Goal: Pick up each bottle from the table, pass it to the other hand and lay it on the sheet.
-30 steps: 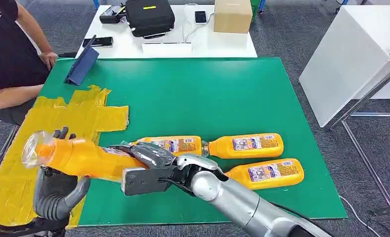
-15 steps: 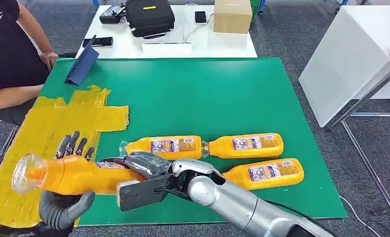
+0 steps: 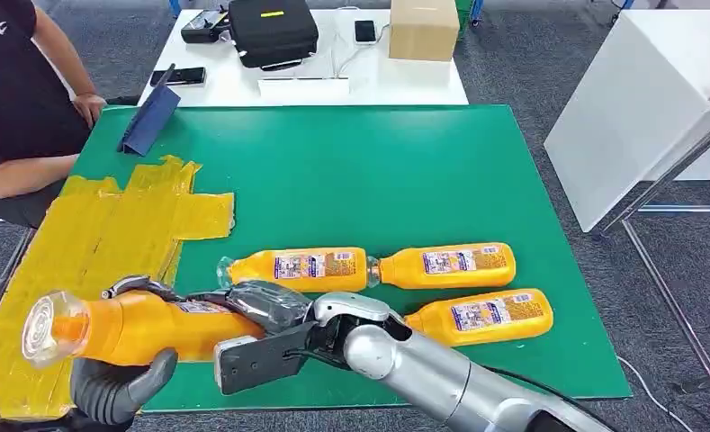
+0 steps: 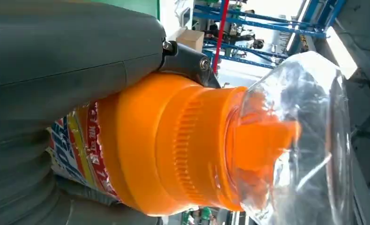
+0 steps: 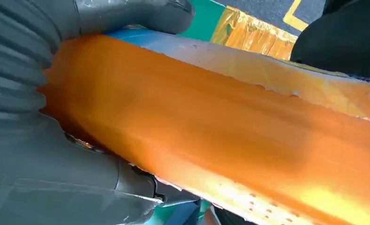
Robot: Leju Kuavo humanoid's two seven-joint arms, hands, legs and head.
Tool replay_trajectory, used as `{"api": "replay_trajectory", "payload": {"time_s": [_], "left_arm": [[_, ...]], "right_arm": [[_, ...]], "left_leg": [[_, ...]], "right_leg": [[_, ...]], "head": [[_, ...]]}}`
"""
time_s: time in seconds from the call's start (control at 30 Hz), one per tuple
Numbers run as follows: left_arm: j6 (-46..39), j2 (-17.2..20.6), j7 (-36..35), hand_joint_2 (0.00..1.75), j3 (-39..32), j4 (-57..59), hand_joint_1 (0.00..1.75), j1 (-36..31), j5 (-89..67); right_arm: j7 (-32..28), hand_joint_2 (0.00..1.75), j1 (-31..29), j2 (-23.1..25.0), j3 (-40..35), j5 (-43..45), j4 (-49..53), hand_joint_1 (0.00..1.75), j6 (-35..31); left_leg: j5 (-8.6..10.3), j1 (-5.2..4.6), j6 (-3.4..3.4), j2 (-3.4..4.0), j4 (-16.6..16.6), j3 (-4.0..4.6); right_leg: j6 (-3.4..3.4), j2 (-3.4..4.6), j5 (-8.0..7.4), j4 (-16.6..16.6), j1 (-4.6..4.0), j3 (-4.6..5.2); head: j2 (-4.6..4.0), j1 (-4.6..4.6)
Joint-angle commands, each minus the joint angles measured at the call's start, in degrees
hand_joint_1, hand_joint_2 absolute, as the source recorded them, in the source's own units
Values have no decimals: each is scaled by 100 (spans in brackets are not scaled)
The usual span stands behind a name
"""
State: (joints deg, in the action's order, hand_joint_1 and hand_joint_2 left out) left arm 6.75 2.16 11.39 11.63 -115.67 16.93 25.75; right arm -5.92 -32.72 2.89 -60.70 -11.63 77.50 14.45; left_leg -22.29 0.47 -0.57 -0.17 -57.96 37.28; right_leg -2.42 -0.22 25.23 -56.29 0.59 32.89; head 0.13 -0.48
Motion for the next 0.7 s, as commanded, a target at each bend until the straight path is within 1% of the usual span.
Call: {"api": "replay_trajectory", "payload": {"time_s": [0.03,0.13,0.17,0.2,0.23,0.27,0.3,0.33,0.37,0.4,0.47,0.57,0.63,0.7], "left_arm": [[-35,57,-5,175,135,142,175,-43,-195],[-95,13,45,175,44,86,175,-13,-367],[-177,-10,58,175,-56,61,175,1,-542],[-215,-24,60,175,-125,42,175,11,-632],[-238,-9,47,175,-256,37,175,20,-667],[-467,-35,46,175,-501,52,175,40,-967],[-642,-124,23,175,-856,88,175,54,-1380],[-725,-142,20,175,-1072,126,175,52,-1615],[-1027,-283,-63,175,-1458,221,175,11,-2461],[-1215,-359,-125,175,-1693,296,175,-49,-2907],[-1279,-483,-181,175,-2215,487,175,-175,-3445],[-1961,-590,-33,175,-2600,672,175,-319,-5084],[-2352,-574,-8,175,-2680,763,175,-349,-5985],[-2636,-499,-97,175,-2708,927,175,-354,-6896]], "right_arm": [[21,175,-124,-152,-104,-38,-102,175,-40],[9,175,-38,-165,89,-254,-39,175,-273],[26,175,31,-147,228,-357,7,21,-451],[31,175,78,-140,312,-458,42,0,-570],[100,175,39,-156,357,-477,36,0,-543],[163,175,-5,-174,467,-463,-16,0,-550],[303,0,-111,-220,525,-672,-130,0,-594],[305,0,-152,-226,611,-672,-213,0,-603],[333,0,-122,-232,835,-664,-333,0,-646],[365,0,-97,-271,959,-683,-394,0,-676],[364,0,-76,-354,1157,-766,-528,0,-677],[394,0,-4,-418,1337,-871,-603,0,-662],[418,0,-14,-427,1349,-923,-641,0,-645],[437,0,-66,-416,1337,-953,-711,0,-630]], "left_leg": [[-7,2,1,0,1,-21],[-3,1,0,-5,1,-10],[-7,1,1,-3,0,-19],[-4,0,0,-2,1,-11],[-8,1,1,-3,-1,-19],[-5,0,1,0,0,-13],[-10,0,2,4,-3,-23],[-6,0,1,4,-3,-13],[-9,1,2,9,-4,-18],[-3,-3,1,8,1,-13],[0,-1,1,-1,5,-17],[-1,0,1,-5,8,-28],[-2,0,1,-7,10,-33],[1,-3,0,-2,9,-21]], "right_leg": [[7,-1,6,4,-3,-23],[4,-5,3,4,-1,-13],[7,-3,7,2,-1,-21],[5,-2,4,2,0,-13],[7,-3,7,2,-2,-22],[6,0,5,1,-1,-14],[10,4,9,-2,-1,-23],[7,4,4,-3,-1,-13],[8,9,5,-3,-2,-18],[5,8,1,-2,2,-11],[6,0,0,4,-1,-18],[8,-6,3,6,0,-29],[8,-7,4,11,-1,-35],[3,-2,2,6,3,-21]], "head": [[0,0],[0,0],[0,0],[0,-2],[0,0],[0,0],[0,-4],[0,0],[0,0],[0,-2],[0,-2],[0,0],[0,0],[0,0]]}}
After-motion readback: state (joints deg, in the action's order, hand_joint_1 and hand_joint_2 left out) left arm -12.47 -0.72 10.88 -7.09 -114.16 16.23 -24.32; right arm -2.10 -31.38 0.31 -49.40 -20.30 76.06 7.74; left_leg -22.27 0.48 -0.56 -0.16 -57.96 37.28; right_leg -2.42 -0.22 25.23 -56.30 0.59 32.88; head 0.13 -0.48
